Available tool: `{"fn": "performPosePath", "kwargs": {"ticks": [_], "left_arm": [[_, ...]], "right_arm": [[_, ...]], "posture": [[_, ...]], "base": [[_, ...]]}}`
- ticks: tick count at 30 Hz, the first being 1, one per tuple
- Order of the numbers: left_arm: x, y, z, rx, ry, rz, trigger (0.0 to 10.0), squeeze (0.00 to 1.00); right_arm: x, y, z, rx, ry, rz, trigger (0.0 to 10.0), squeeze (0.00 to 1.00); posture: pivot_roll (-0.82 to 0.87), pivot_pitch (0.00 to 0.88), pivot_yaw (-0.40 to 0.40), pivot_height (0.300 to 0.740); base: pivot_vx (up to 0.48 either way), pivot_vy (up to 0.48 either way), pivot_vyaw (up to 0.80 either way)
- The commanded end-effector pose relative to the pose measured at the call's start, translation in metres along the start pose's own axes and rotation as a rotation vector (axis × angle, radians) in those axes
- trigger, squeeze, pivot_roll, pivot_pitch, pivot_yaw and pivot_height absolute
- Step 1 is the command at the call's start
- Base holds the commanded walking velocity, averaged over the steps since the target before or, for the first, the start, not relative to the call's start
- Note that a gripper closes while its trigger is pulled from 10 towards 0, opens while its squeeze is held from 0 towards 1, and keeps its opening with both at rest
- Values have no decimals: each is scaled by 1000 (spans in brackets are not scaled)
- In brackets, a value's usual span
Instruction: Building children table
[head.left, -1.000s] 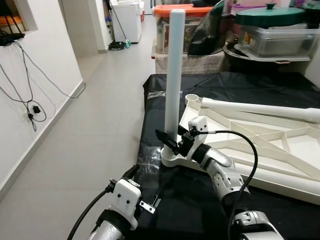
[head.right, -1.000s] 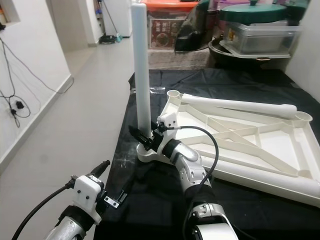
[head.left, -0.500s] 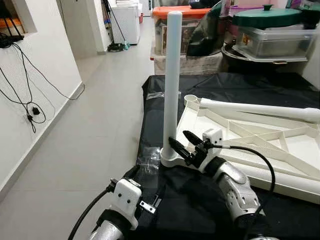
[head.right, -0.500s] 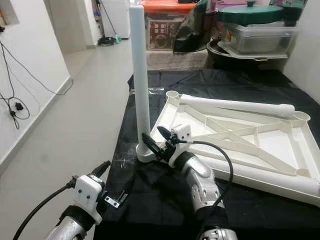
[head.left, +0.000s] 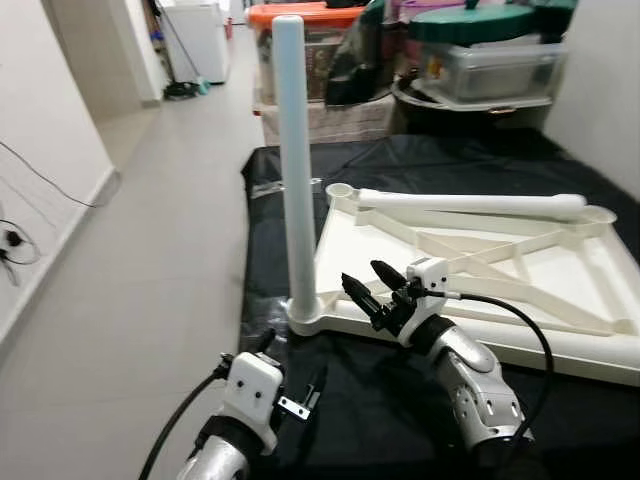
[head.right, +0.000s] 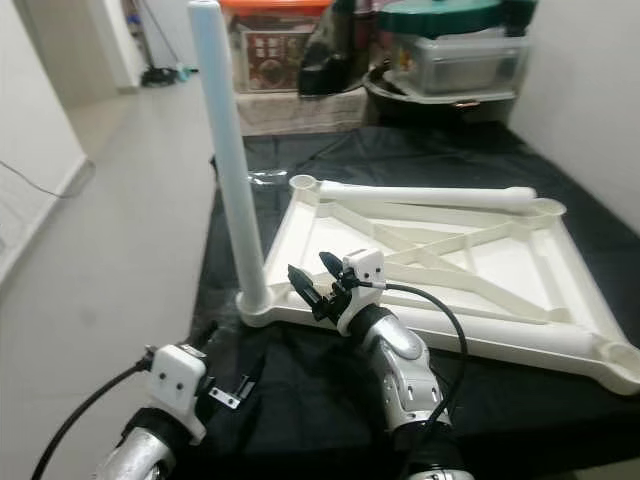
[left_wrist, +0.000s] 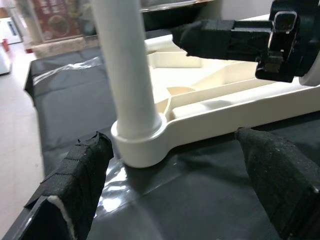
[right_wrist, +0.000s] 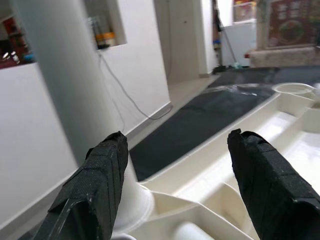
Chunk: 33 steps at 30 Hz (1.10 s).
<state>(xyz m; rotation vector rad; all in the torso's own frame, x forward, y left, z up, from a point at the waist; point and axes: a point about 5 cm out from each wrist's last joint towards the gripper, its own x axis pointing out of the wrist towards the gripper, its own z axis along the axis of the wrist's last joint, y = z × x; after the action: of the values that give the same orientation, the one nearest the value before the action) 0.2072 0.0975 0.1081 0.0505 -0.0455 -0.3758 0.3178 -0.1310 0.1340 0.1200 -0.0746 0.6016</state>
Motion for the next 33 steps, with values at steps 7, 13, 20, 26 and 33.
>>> {"fn": "performPosePath", "kwargs": {"ticks": [7,13,20,26,33], "left_arm": [[-1,3,-7,23,46,12,10000,0],[-1,2,-7,27,49,8,10000,0],[-1,2,-10,33,61,11,10000,0],[-1,2,-10,29,63,10,10000,0],[-2,2,-12,28,67,12,10000,0]], "right_arm": [[-3,-13,0,-65,-2,-192,10000,0],[0,-15,2,-70,-9,-226,10000,0],[5,-11,2,-77,-10,-220,10000,0],[9,-8,4,-82,-22,-225,10000,0],[14,-10,6,-85,-26,-220,10000,0]], "posture": [[-19,0,18,740],[-19,0,18,740],[-15,0,15,740],[-16,0,17,740],[-15,0,12,740]], "base": [[0,-283,0],[0,-456,0],[0,-478,0],[0,-470,0],[0,-438,0]]}}
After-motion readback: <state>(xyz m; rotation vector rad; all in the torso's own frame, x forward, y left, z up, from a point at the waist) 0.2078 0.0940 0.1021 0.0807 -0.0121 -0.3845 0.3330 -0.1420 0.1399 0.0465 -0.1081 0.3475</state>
